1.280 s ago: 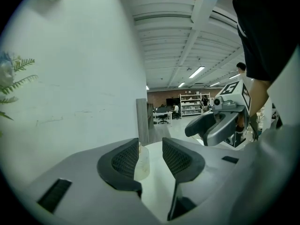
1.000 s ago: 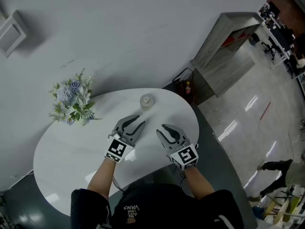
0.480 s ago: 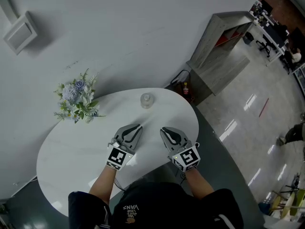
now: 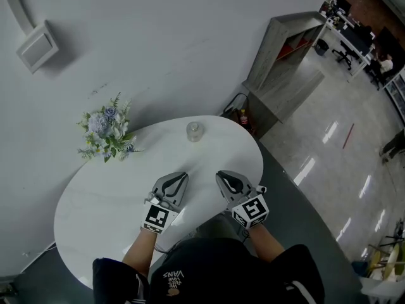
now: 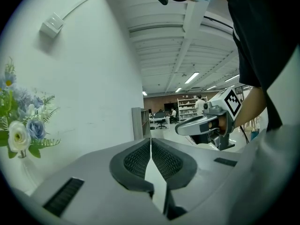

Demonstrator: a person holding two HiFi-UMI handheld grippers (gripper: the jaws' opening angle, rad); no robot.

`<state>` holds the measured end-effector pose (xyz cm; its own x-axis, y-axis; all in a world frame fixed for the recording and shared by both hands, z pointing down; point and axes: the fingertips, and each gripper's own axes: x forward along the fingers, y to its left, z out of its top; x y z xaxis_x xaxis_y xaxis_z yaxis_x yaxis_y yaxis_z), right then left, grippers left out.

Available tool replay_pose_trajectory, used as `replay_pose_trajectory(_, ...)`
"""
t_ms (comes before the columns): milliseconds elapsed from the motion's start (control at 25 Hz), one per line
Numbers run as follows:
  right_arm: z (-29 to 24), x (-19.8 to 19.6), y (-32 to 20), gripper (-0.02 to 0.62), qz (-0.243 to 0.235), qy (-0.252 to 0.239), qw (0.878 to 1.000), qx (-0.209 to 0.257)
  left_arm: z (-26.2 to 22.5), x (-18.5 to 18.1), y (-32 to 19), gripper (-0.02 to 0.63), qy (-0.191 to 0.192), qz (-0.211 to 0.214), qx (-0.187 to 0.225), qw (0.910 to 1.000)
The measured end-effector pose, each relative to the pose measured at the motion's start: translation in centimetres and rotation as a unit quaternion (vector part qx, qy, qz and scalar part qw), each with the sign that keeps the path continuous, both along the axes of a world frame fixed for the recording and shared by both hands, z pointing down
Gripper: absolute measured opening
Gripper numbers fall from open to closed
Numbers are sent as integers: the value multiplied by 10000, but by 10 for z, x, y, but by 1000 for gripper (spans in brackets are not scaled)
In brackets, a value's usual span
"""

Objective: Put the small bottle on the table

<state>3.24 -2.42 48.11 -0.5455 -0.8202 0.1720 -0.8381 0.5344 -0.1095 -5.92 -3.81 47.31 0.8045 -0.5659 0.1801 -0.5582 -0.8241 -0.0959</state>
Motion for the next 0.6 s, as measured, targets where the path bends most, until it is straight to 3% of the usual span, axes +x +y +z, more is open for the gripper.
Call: replay_pose_trajectory(600, -27, 0, 54, 52, 205, 52, 9996, 164, -22, -20, 53, 23, 112, -185, 70, 9997)
